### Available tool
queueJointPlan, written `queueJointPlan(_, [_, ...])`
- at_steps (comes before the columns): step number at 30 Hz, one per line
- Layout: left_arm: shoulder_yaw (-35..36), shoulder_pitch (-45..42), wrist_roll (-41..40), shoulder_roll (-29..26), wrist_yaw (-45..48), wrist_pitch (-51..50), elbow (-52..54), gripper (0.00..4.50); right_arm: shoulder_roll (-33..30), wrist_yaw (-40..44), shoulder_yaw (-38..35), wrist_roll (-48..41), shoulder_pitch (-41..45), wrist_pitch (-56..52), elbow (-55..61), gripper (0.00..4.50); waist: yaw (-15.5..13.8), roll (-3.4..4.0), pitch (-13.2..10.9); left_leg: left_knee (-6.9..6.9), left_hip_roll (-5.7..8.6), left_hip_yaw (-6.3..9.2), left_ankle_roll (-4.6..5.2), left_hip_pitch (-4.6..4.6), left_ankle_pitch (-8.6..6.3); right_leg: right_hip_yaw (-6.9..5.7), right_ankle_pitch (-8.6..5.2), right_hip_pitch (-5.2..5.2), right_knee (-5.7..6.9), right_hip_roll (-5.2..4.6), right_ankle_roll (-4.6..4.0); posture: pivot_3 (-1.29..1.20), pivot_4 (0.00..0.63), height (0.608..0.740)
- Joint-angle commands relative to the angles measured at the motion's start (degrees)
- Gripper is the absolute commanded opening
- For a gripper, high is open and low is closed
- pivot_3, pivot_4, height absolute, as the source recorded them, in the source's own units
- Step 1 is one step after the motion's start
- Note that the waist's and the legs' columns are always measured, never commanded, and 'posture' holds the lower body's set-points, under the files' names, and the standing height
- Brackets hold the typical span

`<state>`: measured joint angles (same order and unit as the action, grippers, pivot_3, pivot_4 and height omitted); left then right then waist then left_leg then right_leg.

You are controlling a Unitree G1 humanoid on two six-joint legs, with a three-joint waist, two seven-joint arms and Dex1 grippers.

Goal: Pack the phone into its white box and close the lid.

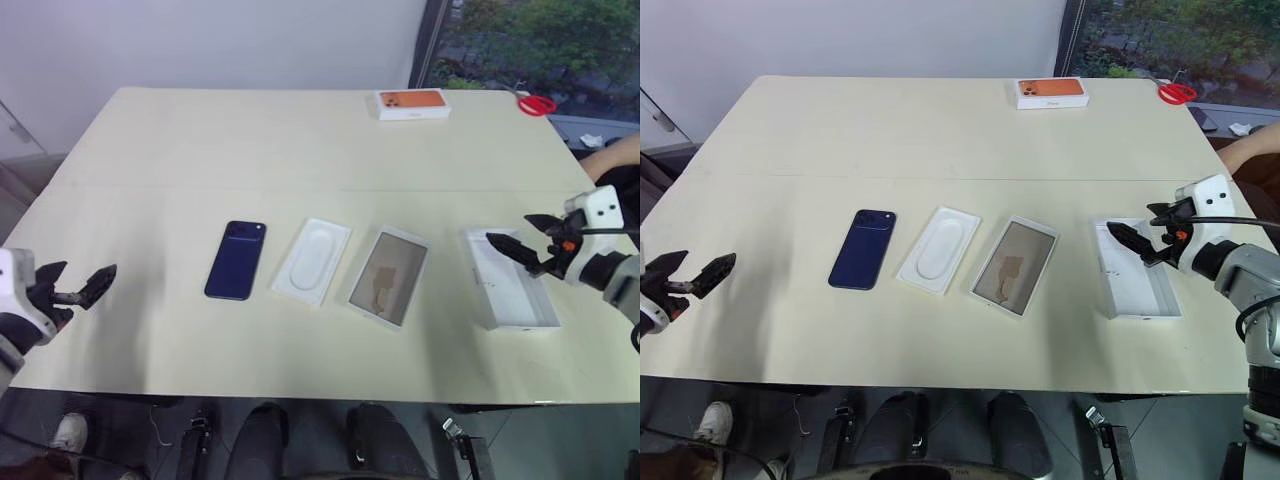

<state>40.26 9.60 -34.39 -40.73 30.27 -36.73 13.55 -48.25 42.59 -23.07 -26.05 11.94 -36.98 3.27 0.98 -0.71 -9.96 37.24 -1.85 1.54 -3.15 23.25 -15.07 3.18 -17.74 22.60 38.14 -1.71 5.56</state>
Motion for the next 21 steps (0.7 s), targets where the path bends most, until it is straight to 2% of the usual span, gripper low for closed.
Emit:
queueJointPlan(1, [2.22,0.46,-0.52,-0.46,0.02,0.25,1.73,4.45,-1.05,0.27,-0.84,-0.54,0.81,0.47,1.76,4.47,0.00,0.00,0.00,0.00,0.00,0.00,0.00,0.00,0.00,0.00,0.00,0.00,0.00,0.00,0.00,0.00,0.150,0.740])
queueJointPlan(12, [-0.56,-1.94,-1.52,1.29,-2.08,-0.72,4.30,4.45,-0.05,0.90,2.65,-1.24,4.54,-0.05,3.78,4.47,0.00,0.00,0.00,0.01,0.00,0.01,0.00,0.00,0.00,0.00,0.00,0.00,0.01,0.00,0.00,0.00,0.150,0.740])
queueJointPlan(15, [-3.68,-3.28,-2.30,3.35,-3.50,-1.61,7.45,4.45,1.28,0.91,6.49,-0.45,7.33,0.74,4.13,4.47,0.01,0.00,0.00,0.02,0.00,0.01,0.00,0.00,0.00,0.00,0.00,-0.02,0.01,-0.01,0.01,0.00,0.150,0.740])
queueJointPlan(21, [-9.72,-6.91,-4.32,7.31,-7.71,-5.23,13.75,4.45,3.70,1.23,9.65,-1.72,9.99,-0.34,6.23,4.47,-0.22,0.00,0.00,0.04,0.00,0.07,0.00,0.03,0.00,-0.03,0.01,-0.01,0.02,-0.01,0.02,0.00,0.150,0.740])
